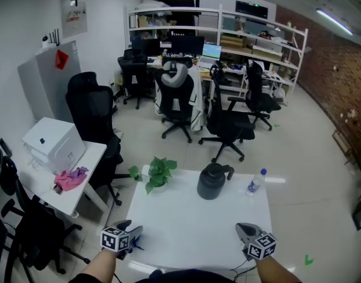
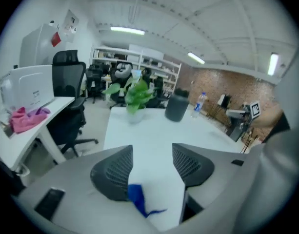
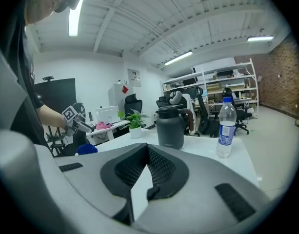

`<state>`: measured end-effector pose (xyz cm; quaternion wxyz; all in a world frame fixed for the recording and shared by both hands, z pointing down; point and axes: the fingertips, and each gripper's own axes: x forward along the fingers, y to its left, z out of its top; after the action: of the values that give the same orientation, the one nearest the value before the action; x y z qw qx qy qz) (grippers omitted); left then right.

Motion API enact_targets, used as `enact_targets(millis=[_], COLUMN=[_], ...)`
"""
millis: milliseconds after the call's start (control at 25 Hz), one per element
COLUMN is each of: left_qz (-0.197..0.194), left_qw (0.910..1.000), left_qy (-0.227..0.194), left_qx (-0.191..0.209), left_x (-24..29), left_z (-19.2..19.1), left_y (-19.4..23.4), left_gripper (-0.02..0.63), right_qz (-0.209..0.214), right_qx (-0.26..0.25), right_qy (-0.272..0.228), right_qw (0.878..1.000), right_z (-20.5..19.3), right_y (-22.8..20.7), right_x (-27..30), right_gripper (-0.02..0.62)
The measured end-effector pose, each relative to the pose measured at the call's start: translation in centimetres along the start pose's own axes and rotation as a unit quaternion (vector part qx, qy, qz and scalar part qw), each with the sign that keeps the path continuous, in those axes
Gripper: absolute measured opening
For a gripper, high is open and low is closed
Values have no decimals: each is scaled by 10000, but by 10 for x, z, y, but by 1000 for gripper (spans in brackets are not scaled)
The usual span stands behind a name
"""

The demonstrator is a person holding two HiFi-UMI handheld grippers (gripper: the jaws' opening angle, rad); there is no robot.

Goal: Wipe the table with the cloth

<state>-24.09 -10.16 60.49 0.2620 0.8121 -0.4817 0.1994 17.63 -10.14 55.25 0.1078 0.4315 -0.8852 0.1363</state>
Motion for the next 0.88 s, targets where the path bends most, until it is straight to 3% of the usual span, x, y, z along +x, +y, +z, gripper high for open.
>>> enact_targets(millis=[120, 240, 480, 880], left_qz=[-635, -1080, -1789, -2072], left_qw=[9934, 9842, 9690, 9655], left_qy=[-954, -1384, -1591, -1470], left_qx=[50, 249, 610, 565], left_x=[8, 22, 51, 83], left_z=[45, 57, 58, 54], left_y=[-48, -91, -158, -200], left_gripper=[123, 1, 0, 0], right_qz=[-8, -34, 3, 261], right_qx=[115, 280, 405, 335], right_qy=[-167, -284, -289, -162], right_qw=[9998, 9992, 9988, 9990], right_z=[5, 5, 0, -4], right_y=[-4, -8, -10, 2], right_x=[-13, -26, -31, -4], right_gripper=[3, 3, 2, 2])
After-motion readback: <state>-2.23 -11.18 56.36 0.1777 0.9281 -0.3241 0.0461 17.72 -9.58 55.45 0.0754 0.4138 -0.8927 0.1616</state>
